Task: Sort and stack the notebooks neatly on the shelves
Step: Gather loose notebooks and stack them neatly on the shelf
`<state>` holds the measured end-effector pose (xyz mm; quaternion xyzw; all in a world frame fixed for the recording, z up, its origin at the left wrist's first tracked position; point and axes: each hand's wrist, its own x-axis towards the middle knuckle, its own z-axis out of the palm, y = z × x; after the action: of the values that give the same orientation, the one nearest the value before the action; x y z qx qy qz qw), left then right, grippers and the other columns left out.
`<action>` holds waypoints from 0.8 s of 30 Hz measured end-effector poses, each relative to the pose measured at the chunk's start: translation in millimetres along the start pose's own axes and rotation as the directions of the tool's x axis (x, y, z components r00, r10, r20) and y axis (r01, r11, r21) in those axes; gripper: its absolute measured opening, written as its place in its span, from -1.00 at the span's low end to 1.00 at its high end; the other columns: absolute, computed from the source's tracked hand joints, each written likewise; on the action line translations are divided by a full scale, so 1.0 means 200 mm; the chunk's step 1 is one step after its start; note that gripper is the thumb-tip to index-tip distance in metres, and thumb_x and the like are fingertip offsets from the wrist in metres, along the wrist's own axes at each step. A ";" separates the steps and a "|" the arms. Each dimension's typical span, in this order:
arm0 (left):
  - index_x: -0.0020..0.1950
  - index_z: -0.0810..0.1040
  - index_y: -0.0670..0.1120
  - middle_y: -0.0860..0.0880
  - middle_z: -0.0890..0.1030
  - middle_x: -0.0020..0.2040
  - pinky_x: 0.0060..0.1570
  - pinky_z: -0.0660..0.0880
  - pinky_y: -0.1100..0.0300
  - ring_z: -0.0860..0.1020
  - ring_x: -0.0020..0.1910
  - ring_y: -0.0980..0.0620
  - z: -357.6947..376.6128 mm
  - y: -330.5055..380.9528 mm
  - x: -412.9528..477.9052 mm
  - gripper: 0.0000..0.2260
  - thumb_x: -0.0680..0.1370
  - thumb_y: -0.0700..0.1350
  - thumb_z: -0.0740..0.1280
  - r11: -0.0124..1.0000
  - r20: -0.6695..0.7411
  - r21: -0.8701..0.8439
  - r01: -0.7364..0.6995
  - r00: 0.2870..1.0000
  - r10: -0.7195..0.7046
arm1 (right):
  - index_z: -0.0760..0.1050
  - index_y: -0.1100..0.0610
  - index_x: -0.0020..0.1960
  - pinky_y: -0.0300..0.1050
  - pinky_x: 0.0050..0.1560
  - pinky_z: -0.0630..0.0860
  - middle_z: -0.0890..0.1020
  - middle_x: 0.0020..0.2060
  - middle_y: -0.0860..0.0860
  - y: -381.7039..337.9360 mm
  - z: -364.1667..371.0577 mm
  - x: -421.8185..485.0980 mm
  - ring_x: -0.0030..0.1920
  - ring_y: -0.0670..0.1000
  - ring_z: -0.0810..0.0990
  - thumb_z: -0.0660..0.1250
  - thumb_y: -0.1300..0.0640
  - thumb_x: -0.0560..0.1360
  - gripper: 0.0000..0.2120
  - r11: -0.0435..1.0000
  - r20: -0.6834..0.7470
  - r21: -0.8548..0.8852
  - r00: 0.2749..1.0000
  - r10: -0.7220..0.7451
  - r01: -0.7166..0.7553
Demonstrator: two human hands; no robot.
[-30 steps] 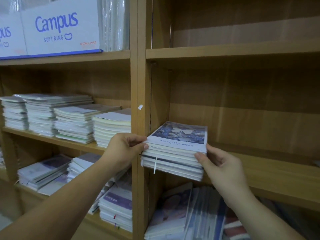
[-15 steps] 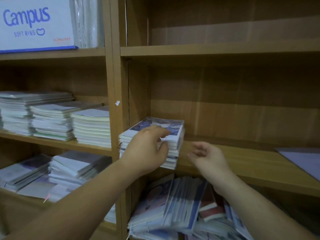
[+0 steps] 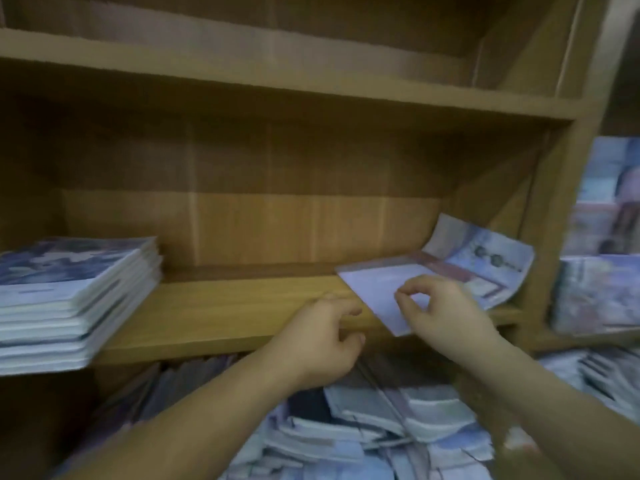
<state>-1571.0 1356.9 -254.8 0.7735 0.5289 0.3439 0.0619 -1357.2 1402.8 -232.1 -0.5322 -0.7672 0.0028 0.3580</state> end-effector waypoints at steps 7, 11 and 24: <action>0.62 0.22 0.14 -0.08 0.20 0.64 0.56 0.16 0.07 0.19 0.59 -0.10 0.40 0.22 0.36 -0.42 0.63 0.27 0.20 0.943 0.221 0.300 -0.143 0.972 0.077 | 0.45 0.04 0.46 0.07 0.49 0.25 0.38 0.51 0.14 0.61 -0.19 0.03 0.54 0.17 0.26 0.14 -0.30 0.60 -0.41 0.909 -0.020 -0.403 0.994 0.107 -0.106; 0.56 0.35 0.10 -0.03 0.45 0.48 0.34 0.45 0.06 0.45 0.41 -0.12 0.39 0.14 0.36 -0.54 0.67 0.18 0.17 0.882 0.166 0.419 -0.216 0.973 0.159 | 0.15 -0.13 0.60 0.08 0.62 -0.10 0.06 0.64 0.07 0.68 -0.19 0.08 0.64 0.09 -0.11 -0.45 -0.55 0.39 -0.03 0.891 0.164 -0.453 0.980 0.114 -0.028; 0.25 0.52 0.08 0.08 0.57 0.04 -0.06 0.56 0.04 0.56 -0.03 -0.04 -0.05 -0.24 -0.06 -0.61 0.50 0.24 0.27 0.841 0.098 0.522 -0.145 0.989 0.110 | 0.57 -0.13 0.08 0.28 0.32 0.35 0.51 -0.08 0.09 0.45 0.09 -0.05 0.05 0.22 0.55 0.09 -0.77 0.14 -0.12 0.929 -0.073 -0.364 0.996 0.041 -0.065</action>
<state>-1616.7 1365.6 -274.8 0.8047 0.5481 0.1638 -0.1587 -1291.5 1440.1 -285.0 -0.6099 -0.7278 -0.1476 0.2768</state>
